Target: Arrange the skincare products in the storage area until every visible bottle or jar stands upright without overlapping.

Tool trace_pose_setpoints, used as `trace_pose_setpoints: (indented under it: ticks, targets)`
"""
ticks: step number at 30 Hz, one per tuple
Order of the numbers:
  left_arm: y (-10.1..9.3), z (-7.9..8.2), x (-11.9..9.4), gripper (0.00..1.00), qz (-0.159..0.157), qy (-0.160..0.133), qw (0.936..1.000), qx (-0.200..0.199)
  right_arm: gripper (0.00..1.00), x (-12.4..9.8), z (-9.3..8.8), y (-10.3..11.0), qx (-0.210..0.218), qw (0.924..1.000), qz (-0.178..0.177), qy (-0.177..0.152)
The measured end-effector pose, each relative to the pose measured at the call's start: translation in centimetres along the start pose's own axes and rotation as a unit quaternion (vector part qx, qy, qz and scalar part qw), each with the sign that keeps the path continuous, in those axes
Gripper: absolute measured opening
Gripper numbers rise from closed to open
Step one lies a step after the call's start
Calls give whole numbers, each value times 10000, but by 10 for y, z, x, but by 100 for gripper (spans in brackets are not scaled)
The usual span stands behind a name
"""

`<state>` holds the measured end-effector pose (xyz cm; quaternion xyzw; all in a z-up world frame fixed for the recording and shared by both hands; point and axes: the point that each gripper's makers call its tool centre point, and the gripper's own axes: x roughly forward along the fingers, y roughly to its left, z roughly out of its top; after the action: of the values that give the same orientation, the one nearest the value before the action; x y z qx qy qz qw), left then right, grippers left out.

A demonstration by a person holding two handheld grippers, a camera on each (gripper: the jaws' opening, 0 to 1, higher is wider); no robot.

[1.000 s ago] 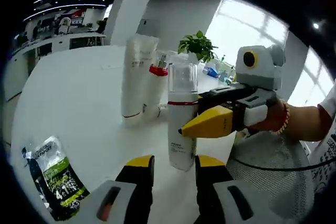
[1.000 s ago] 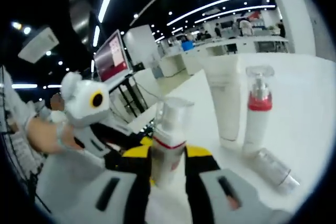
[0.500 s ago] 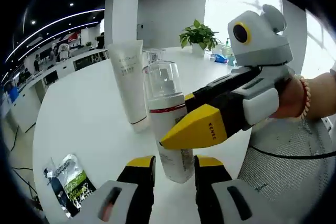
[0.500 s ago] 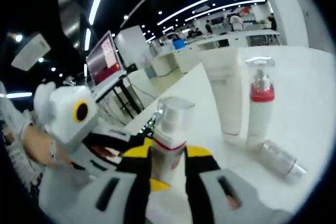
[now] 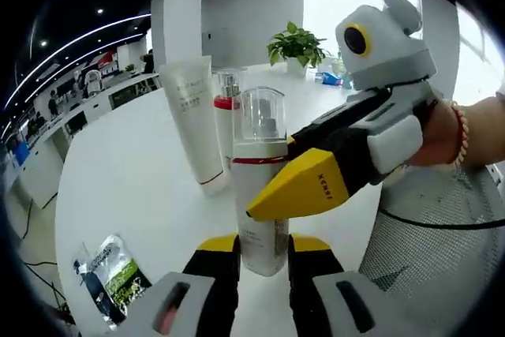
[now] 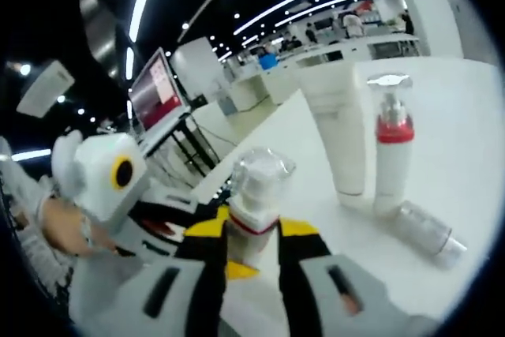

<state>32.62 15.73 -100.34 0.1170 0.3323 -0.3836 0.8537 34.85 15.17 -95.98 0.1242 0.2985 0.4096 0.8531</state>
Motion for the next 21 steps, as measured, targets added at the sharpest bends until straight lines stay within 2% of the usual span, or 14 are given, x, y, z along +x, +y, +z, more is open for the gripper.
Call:
trace_pose_setpoints:
  ticks: [5, 9, 16, 19, 21]
  targets:
    - [1, -3, 2, 23, 15, 92, 9999, 72, 23, 2, -3, 1, 46, 10000, 9, 70]
    - [2, -3, 2, 22, 24, 127, 9999, 94, 23, 3, -4, 1, -102, 9999, -21, 130]
    - [2, -3, 2, 22, 46, 134, 9996, 239, 23, 2, -4, -1, -17, 9999, -19, 165]
    - [2, 0, 0, 22, -35, 58, 9999, 139, 24, 0, -2, 0, -35, 9999, 14, 136]
    - [1, 4, -3, 22, -187, -77, 9997, -117, 24, -1, 3, 2, -121, 9999, 82, 1]
